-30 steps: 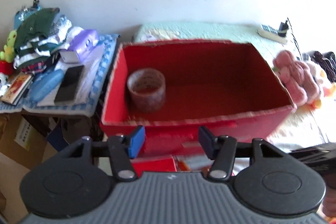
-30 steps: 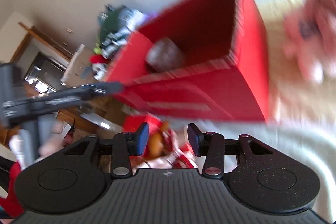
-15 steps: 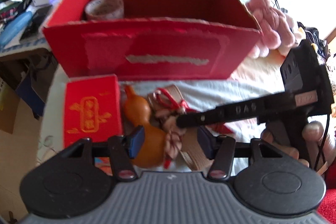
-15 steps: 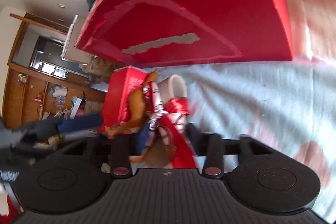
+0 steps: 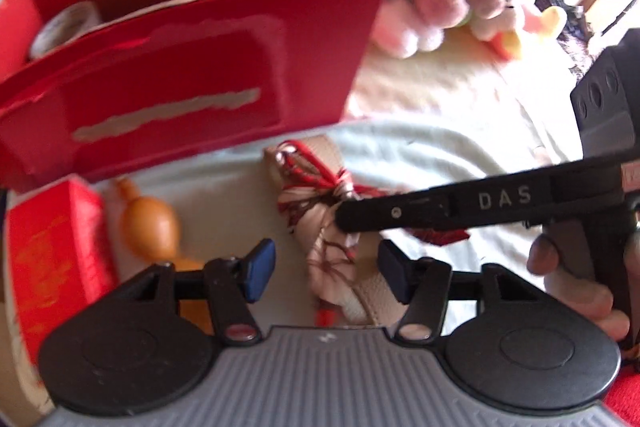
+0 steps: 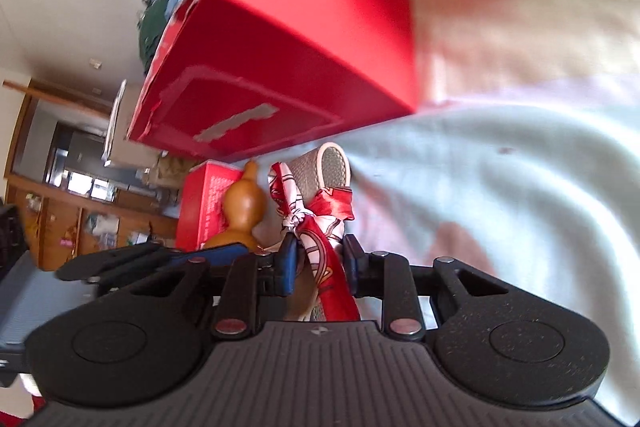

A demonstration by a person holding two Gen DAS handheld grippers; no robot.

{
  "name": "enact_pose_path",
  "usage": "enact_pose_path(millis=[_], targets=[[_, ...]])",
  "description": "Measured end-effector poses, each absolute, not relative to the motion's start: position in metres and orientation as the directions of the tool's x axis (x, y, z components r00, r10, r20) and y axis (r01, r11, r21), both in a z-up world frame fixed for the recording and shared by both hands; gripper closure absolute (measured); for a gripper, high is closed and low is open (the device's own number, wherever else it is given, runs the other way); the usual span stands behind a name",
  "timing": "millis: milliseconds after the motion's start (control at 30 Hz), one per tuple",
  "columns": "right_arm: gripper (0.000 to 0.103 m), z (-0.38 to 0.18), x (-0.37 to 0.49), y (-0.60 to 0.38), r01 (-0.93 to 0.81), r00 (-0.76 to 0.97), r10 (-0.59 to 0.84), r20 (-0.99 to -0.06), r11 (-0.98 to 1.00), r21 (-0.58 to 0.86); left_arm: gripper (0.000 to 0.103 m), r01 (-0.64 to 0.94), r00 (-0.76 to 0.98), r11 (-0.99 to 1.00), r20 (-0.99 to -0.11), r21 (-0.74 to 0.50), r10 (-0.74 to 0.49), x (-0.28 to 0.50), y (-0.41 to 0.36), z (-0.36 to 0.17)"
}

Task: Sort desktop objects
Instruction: 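Grasp the beige sandal tied with red scarf using the right gripper, then carry the sandal with the right gripper into the red box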

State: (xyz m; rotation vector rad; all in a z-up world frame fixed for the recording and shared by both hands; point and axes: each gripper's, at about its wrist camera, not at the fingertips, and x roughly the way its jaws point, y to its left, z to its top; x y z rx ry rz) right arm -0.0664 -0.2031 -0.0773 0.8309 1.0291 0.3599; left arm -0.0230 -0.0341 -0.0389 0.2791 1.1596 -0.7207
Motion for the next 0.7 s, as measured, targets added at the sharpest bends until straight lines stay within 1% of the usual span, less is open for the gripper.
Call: enact_pose_path(millis=[67, 100, 133, 200, 233, 267, 300, 333, 467, 567, 600, 633, 700], targets=[[0.079, -0.079, -0.072, -0.215, 0.128, 0.514, 0.6, -0.613, 0.653, 0.746, 0.044, 0.668, 0.192, 0.727, -0.906, -0.162, -0.378, -0.024, -0.044, -0.043], [0.083, -0.079, -0.076, -0.219, 0.136, 0.524, 0.6, -0.605, 0.642, 0.755, 0.044, 0.678, 0.173, 0.714, -0.905, -0.177, -0.389, -0.024, -0.049, -0.046], [0.085, -0.08, -0.077, -0.221, 0.141, 0.529, 0.599, -0.601, 0.636, 0.759, 0.039, 0.687, 0.153, 0.702, -0.907, -0.188, -0.393, -0.025, -0.053, -0.049], [0.088, -0.08, -0.082, -0.223, 0.15, 0.539, 0.583, -0.607, 0.643, 0.751, 0.039, 0.698, 0.14, 0.691, -0.909, -0.191, -0.392, -0.027, -0.059, -0.054], [0.088, -0.081, -0.082, -0.224, 0.159, 0.541, 0.58, -0.61, 0.641, 0.751, 0.039, 0.698, 0.125, 0.688, -0.911, -0.2, -0.393, -0.027, -0.061, -0.057], [0.088, -0.082, -0.083, -0.225, 0.17, 0.542, 0.579, -0.61, 0.635, 0.754, 0.044, 0.693, 0.109, 0.688, -0.912, -0.216, -0.396, -0.026, -0.061, -0.06], [0.088, -0.083, -0.084, -0.227, 0.177, 0.542, 0.576, -0.611, 0.632, 0.754, 0.045, 0.685, 0.091, 0.69, -0.912, -0.233, -0.399, -0.025, -0.06, -0.063], [0.087, -0.083, -0.086, -0.228, 0.181, 0.545, 0.573, -0.612, 0.632, 0.753, 0.046, 0.679, 0.085, 0.693, -0.911, -0.244, -0.405, -0.024, -0.059, -0.064], [0.072, -0.082, -0.088, -0.229, 0.191, 0.554, 0.544, -0.63, 0.653, 0.733, 0.047, 0.658, 0.085, 0.703, -0.901, -0.269, -0.425, -0.02, -0.053, -0.064], [0.071, -0.082, -0.085, -0.228, 0.172, 0.56, 0.55, -0.62, 0.654, 0.736, 0.047, 0.649, 0.097, 0.712, -0.899, -0.268, -0.427, -0.017, -0.05, -0.064], [0.068, -0.082, -0.084, -0.229, 0.172, 0.564, 0.551, -0.616, 0.651, 0.74, 0.047, 0.647, 0.096, 0.713, -0.898, -0.272, -0.43, -0.016, -0.048, -0.063], [0.067, -0.084, -0.083, -0.229, 0.179, 0.567, 0.55, -0.614, 0.645, 0.743, 0.048, 0.646, 0.097, 0.713, -0.898, -0.272, -0.43, -0.016, -0.048, -0.063], [0.067, -0.088, -0.081, -0.23, 0.185, 0.573, 0.563, -0.595, 0.618, 0.764, 0.048, 0.663, 0.11, 0.708, -0.903, -0.244, -0.414, -0.018, -0.052, -0.062]])
